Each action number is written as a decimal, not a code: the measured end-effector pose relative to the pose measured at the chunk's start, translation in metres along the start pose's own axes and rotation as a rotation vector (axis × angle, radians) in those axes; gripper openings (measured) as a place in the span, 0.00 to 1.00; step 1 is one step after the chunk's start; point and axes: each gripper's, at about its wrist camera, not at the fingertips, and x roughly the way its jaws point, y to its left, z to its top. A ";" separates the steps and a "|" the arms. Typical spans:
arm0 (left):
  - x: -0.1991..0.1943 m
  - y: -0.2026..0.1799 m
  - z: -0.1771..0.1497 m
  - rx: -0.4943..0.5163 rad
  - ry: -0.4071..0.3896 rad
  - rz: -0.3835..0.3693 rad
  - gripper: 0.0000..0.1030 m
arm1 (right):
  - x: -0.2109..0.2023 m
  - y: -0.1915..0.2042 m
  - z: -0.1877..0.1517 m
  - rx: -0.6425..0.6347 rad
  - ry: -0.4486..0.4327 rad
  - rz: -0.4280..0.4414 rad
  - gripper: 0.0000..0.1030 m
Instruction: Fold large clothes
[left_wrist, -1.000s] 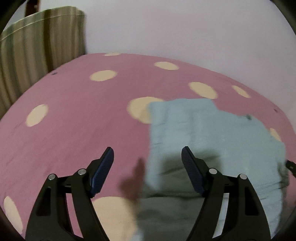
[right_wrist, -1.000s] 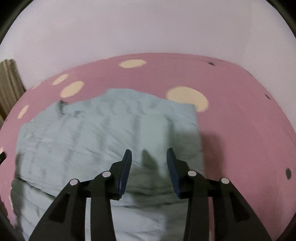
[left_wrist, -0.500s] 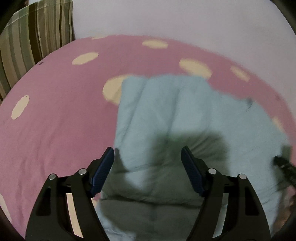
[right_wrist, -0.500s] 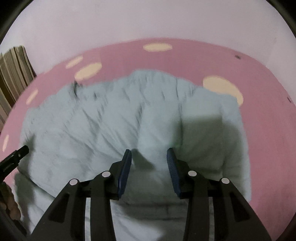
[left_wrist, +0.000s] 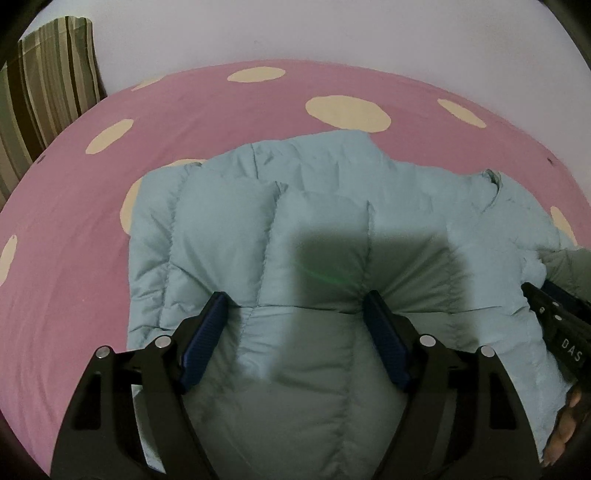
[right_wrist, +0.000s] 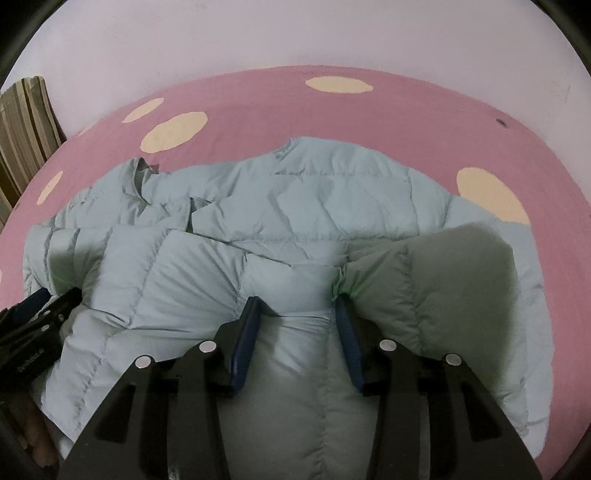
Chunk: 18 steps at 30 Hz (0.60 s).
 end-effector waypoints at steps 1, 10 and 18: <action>-0.008 0.002 -0.001 -0.009 -0.003 0.003 0.74 | -0.005 0.000 0.000 0.007 -0.005 -0.004 0.42; -0.023 -0.013 -0.040 0.013 0.026 -0.056 0.75 | -0.027 0.025 -0.039 -0.048 0.025 0.070 0.45; -0.058 0.007 -0.052 -0.012 -0.018 -0.099 0.77 | -0.069 0.002 -0.053 -0.023 -0.050 0.117 0.53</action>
